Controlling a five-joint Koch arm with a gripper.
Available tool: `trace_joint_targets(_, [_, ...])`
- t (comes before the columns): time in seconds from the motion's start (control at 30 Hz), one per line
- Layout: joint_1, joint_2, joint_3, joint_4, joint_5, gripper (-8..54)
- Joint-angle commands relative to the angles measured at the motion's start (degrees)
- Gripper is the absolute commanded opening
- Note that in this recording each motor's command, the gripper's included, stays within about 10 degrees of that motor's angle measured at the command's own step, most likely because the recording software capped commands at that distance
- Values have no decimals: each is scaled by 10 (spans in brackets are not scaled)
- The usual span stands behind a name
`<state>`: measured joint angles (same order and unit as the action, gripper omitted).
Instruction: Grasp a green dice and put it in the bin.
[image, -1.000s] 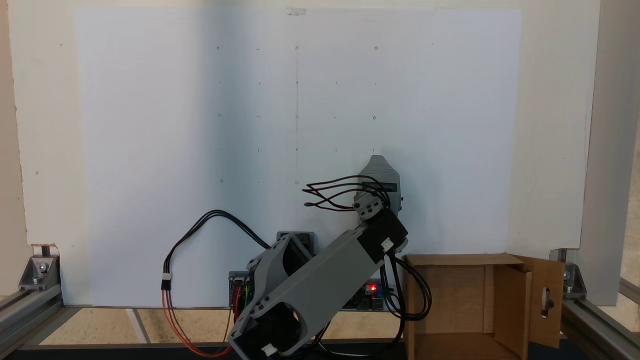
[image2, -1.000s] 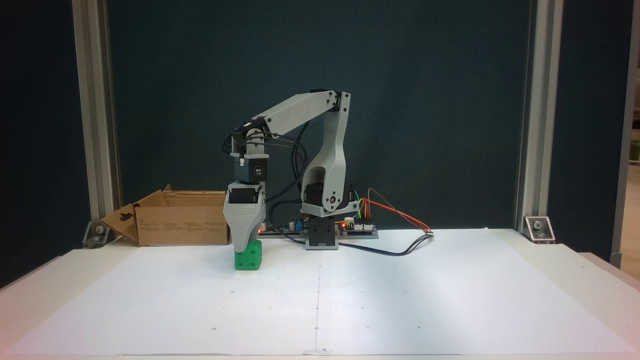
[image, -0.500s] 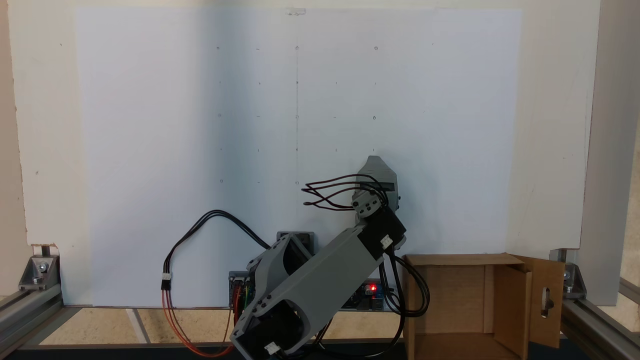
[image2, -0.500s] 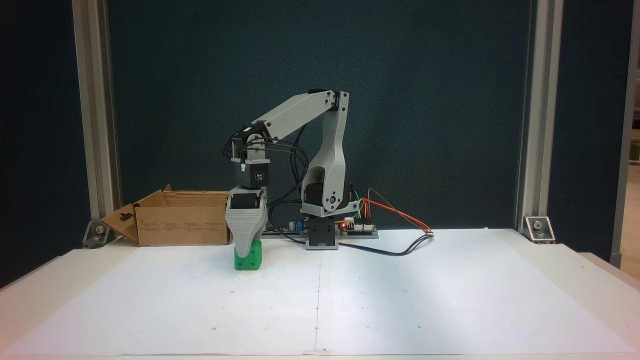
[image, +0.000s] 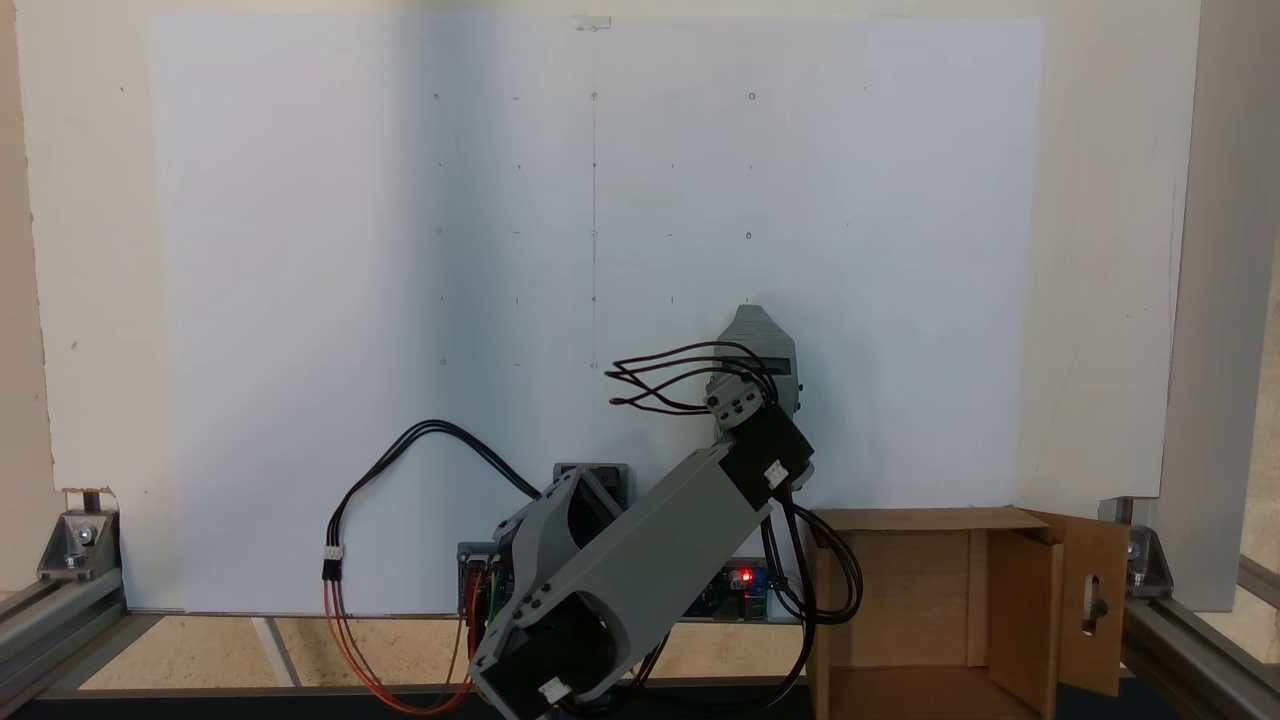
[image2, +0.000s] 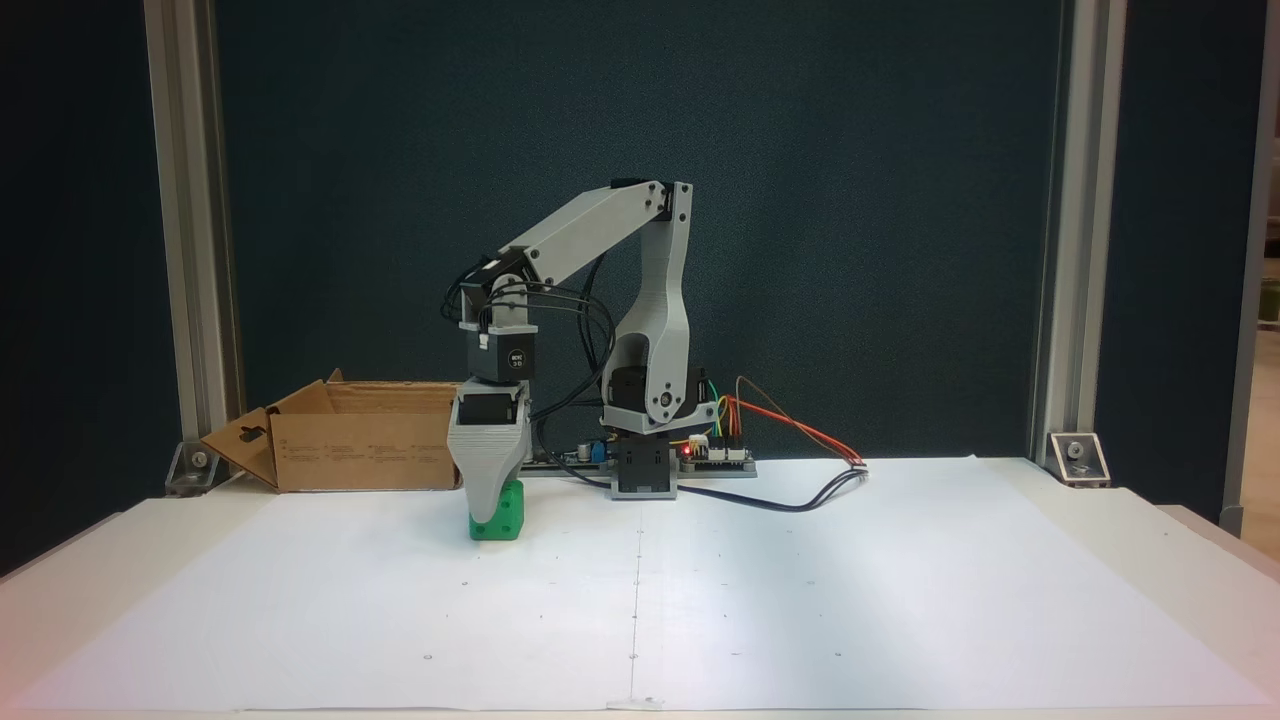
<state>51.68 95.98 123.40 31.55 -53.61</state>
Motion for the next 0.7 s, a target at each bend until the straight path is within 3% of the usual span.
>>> trace_joint_targets(0.0, [0,-1,-7,-12,-50,422])
trace_joint_targets(0.37, [4,-18,-7,-27,-50,411])
trace_joint_targets(0.67, [1,-19,-6,-29,-50,294])
